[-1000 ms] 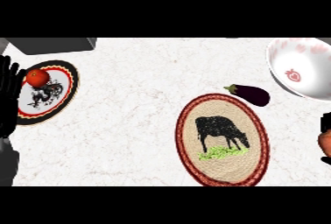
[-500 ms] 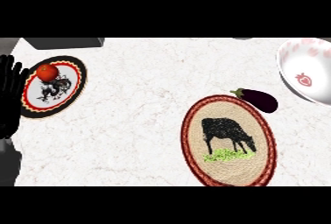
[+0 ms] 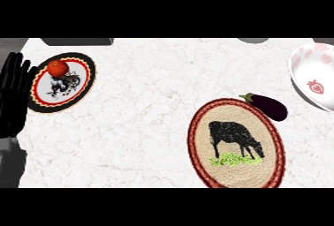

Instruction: Pick the squash from the placemat and place it in the bowl

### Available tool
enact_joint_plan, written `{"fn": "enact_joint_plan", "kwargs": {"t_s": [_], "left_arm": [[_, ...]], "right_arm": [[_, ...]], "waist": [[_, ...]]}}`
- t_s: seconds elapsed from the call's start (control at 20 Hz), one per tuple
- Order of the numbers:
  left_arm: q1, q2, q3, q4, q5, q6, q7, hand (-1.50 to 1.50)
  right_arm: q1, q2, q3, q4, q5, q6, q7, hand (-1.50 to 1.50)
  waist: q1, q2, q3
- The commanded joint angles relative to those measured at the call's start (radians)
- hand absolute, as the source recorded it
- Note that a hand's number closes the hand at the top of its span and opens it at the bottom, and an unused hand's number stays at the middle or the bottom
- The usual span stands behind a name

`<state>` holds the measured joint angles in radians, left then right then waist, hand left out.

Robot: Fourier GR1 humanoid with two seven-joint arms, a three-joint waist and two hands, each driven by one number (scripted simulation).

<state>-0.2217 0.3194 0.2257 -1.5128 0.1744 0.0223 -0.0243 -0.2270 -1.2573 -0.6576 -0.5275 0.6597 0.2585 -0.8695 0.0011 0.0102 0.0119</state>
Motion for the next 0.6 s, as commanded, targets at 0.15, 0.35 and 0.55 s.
{"fn": "enact_joint_plan", "kwargs": {"t_s": [0.15, 0.35, 0.55], "left_arm": [[-0.052, -0.022, -0.046, 0.018, -0.039, 0.025, 0.022, 0.0], [-0.04, -0.036, -0.051, 0.024, -0.027, 0.007, -0.005, 0.0], [-0.074, -0.036, -0.061, 0.037, -0.03, 0.004, 0.006, 0.0]], "right_arm": [[-0.114, -0.076, -0.034, 0.104, -0.111, 0.236, -0.148, 1.5], [-0.158, -0.149, -0.021, 0.124, -0.147, 0.353, -0.134, 1.5], [-0.221, -0.123, 0.04, 0.114, -0.155, 0.381, -0.074, 1.5]], "waist": [[0.026, 0.002, -0.005], [0.033, 0.0, -0.007], [0.048, 0.004, -0.008]]}}
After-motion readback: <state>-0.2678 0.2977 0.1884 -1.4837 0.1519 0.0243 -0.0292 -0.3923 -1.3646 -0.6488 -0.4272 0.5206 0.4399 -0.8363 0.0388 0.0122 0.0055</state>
